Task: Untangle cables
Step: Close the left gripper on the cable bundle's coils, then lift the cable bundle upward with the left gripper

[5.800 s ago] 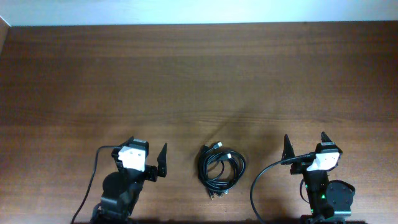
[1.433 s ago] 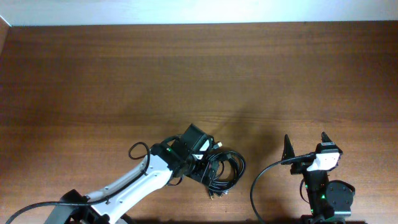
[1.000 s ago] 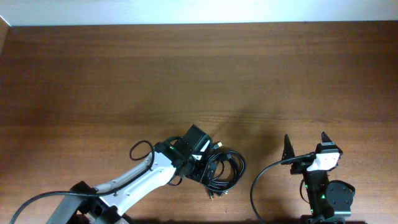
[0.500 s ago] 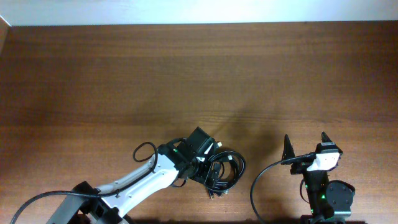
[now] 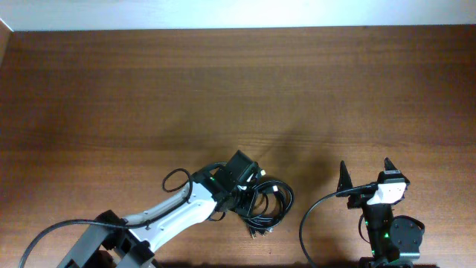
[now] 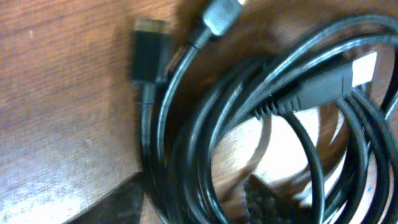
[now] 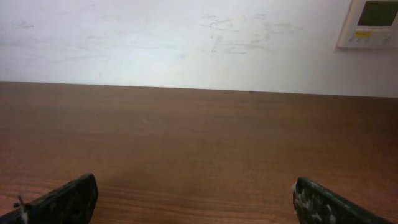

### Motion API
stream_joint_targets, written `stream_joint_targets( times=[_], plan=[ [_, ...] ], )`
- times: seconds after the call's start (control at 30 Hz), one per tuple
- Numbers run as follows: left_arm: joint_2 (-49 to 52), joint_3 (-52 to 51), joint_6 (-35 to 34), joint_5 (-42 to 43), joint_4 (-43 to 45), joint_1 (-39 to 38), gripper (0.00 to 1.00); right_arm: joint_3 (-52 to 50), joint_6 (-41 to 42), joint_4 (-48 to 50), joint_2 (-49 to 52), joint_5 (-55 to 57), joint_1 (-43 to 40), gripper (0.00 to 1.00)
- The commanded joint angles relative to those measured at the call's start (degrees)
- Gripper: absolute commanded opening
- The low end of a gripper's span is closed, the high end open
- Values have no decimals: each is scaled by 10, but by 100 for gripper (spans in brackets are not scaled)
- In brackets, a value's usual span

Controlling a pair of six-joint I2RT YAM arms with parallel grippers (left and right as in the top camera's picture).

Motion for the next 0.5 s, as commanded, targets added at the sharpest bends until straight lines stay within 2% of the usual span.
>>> stream_joint_targets(
  times=[0.0, 0.1, 0.3, 0.47],
  plan=[
    [6, 1, -1, -4, 20, -3, 43, -3, 0, -4, -4, 7, 5, 99],
    [9, 1, -1, -5, 20, -3, 34, -3, 0, -4, -4, 7, 5, 99],
    [47, 1, -1, -13, 29, -3, 7, -3, 0, -4, -4, 7, 5, 99],
    [56, 1, -1, -13, 35, -3, 0, -3, 0, -4, -4, 7, 5, 99]
  ],
)
